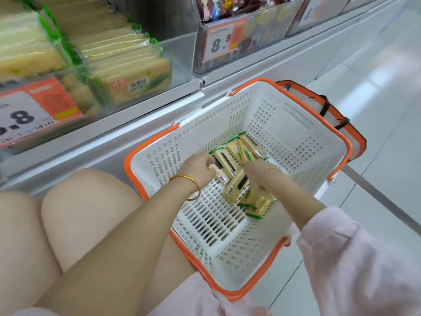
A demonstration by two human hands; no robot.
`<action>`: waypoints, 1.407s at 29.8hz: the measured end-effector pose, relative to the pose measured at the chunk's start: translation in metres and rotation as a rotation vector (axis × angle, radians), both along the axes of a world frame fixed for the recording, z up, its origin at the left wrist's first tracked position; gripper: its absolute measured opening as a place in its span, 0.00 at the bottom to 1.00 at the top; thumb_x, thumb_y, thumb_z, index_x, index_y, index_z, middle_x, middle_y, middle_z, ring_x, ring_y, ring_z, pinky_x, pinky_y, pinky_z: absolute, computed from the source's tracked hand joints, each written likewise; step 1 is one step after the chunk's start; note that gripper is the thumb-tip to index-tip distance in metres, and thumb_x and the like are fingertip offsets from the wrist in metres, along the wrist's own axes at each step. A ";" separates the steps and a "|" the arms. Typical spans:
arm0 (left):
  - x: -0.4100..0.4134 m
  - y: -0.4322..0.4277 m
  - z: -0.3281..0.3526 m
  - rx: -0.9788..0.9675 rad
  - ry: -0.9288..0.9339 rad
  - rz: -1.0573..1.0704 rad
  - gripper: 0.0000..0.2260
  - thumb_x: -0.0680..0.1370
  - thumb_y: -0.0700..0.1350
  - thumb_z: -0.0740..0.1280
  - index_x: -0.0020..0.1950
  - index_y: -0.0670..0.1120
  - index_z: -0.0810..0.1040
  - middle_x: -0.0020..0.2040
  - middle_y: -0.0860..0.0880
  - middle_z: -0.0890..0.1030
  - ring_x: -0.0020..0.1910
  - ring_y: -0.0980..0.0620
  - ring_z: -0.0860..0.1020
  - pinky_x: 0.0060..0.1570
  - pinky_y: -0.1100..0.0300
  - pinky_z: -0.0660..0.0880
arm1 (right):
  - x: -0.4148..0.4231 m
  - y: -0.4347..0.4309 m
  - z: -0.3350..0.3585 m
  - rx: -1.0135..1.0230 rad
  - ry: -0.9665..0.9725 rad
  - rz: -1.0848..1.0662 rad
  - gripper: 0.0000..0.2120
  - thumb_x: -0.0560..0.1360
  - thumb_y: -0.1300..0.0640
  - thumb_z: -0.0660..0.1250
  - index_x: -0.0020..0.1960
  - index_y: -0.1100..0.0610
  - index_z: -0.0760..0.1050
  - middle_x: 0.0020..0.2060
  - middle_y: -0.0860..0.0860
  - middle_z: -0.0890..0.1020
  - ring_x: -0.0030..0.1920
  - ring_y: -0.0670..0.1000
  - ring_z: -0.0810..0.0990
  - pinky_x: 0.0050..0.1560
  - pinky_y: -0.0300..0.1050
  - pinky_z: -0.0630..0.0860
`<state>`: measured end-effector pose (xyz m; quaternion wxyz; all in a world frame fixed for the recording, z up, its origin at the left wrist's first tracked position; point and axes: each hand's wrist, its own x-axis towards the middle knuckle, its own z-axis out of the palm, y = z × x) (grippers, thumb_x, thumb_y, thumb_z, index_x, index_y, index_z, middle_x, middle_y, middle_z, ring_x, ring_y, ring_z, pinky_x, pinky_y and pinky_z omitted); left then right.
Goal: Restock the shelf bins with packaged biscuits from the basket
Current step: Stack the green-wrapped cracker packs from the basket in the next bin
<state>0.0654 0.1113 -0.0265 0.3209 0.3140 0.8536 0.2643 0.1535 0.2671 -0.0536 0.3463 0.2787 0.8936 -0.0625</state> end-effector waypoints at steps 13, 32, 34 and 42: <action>-0.010 -0.002 -0.001 0.079 -0.316 0.204 0.07 0.76 0.45 0.68 0.52 0.45 0.74 0.33 0.47 0.70 0.27 0.51 0.66 0.27 0.63 0.64 | -0.010 0.004 0.008 -0.977 0.630 -0.842 0.17 0.79 0.52 0.62 0.61 0.64 0.70 0.45 0.55 0.79 0.40 0.51 0.82 0.41 0.46 0.81; -0.026 -0.001 -0.015 0.132 -0.474 0.470 0.03 0.76 0.40 0.65 0.44 0.42 0.72 0.41 0.42 0.72 0.39 0.46 0.72 0.41 0.54 0.70 | -0.005 -0.008 -0.066 -0.257 0.184 -0.654 0.04 0.76 0.64 0.64 0.50 0.61 0.71 0.40 0.57 0.76 0.33 0.50 0.73 0.28 0.37 0.71; -0.025 -0.001 -0.014 0.133 -0.472 0.481 0.03 0.76 0.40 0.65 0.45 0.40 0.75 0.41 0.41 0.73 0.39 0.45 0.73 0.42 0.53 0.72 | -0.004 0.004 -0.043 -0.344 0.292 -0.720 0.07 0.74 0.64 0.65 0.41 0.59 0.68 0.33 0.51 0.69 0.30 0.48 0.67 0.26 0.37 0.68; -0.021 -0.008 -0.002 0.085 -0.530 0.643 0.12 0.75 0.33 0.60 0.34 0.42 0.64 0.29 0.46 0.63 0.26 0.50 0.62 0.29 0.61 0.59 | 0.030 -0.014 0.020 -1.081 0.901 -0.884 0.27 0.70 0.71 0.62 0.66 0.56 0.66 0.38 0.59 0.73 0.36 0.54 0.70 0.34 0.45 0.66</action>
